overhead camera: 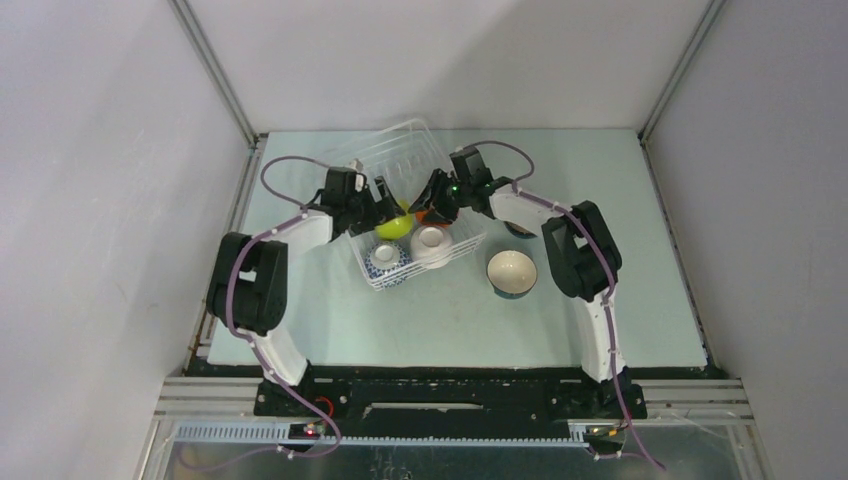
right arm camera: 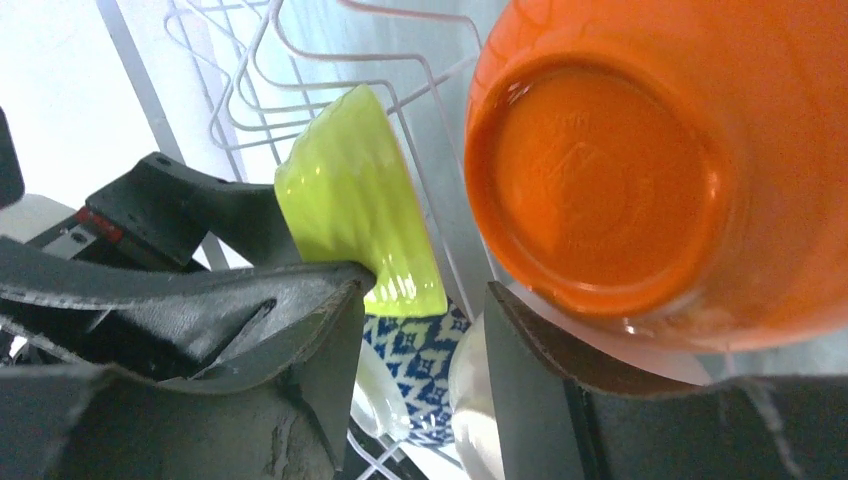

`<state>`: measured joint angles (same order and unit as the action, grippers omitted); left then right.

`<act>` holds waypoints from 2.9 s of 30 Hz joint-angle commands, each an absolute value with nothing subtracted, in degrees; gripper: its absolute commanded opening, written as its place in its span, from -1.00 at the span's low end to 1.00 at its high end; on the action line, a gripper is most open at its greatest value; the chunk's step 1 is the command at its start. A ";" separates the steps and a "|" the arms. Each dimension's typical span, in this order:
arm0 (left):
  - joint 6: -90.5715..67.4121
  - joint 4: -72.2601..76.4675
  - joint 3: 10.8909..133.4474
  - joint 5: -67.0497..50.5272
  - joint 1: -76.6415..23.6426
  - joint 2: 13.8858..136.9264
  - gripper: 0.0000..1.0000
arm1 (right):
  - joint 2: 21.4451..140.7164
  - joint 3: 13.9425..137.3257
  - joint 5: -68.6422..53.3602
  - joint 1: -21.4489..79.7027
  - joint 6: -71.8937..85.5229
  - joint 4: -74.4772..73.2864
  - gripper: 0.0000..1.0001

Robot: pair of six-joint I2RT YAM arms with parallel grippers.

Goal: Unload the bowls from the dish rack

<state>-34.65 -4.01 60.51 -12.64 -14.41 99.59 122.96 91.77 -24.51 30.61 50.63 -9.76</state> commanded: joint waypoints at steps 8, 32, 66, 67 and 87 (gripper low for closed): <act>-35.72 -0.47 56.53 -19.69 -12.95 98.54 0.59 | 128.28 95.37 -28.54 30.95 60.12 2.57 0.11; -36.40 3.95 56.26 -27.05 -12.74 91.26 0.51 | 123.83 86.34 -37.46 29.56 70.29 22.53 -0.02; -32.65 -4.03 56.72 -11.44 -12.31 74.28 0.75 | 116.47 88.95 -38.27 28.85 66.95 17.12 -1.00; -32.28 -4.71 56.54 -10.41 -12.31 72.53 0.76 | 115.89 89.59 -37.97 28.97 66.37 15.67 -1.00; -29.83 -8.70 50.48 -8.33 -14.37 59.00 0.78 | 87.06 91.78 -17.81 23.93 37.85 -26.50 -1.00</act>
<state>-31.57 -8.88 51.11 -9.08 -12.69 60.20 93.43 93.25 -24.18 27.79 45.28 -16.80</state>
